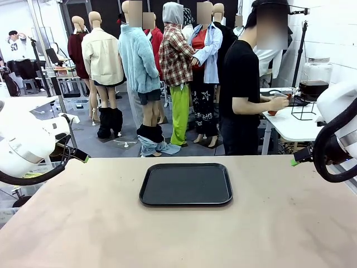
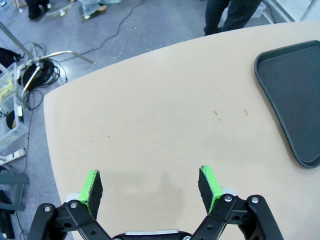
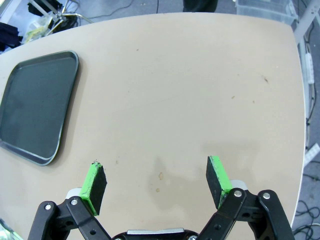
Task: Pour the drink into the iced cup.
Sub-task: Open the gripper to release the iced cup you were holding.
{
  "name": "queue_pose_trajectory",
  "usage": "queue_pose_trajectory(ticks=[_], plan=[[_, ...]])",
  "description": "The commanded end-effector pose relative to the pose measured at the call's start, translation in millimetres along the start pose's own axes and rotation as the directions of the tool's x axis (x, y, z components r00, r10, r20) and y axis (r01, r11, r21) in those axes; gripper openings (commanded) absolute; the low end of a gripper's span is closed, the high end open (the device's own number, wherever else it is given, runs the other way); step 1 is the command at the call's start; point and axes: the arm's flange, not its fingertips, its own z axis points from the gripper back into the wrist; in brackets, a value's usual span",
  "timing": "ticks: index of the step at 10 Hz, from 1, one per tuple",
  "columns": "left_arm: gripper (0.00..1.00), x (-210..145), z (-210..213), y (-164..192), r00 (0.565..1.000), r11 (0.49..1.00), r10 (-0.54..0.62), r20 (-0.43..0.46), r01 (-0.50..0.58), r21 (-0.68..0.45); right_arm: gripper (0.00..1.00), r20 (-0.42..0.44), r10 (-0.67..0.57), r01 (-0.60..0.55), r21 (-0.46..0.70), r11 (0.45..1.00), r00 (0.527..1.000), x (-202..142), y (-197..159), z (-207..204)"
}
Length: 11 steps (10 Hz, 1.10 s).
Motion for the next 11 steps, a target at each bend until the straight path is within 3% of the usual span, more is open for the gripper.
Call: queue_pose_trajectory(ticks=[1,11], plan=[[1.0,-3.5,-1.8,-0.6,1.0,1.0,0.009,0.013,-0.009,0.006,1.0,0.009,0.006,-0.006,0.004,1.0,1.0,-1.7,0.0,-1.1],[1.0,-3.5,-1.8,-0.6,1.0,1.0,0.009,0.013,-0.009,0.006,1.0,0.009,0.006,-0.006,0.004,1.0,1.0,-1.7,0.0,-1.1]])
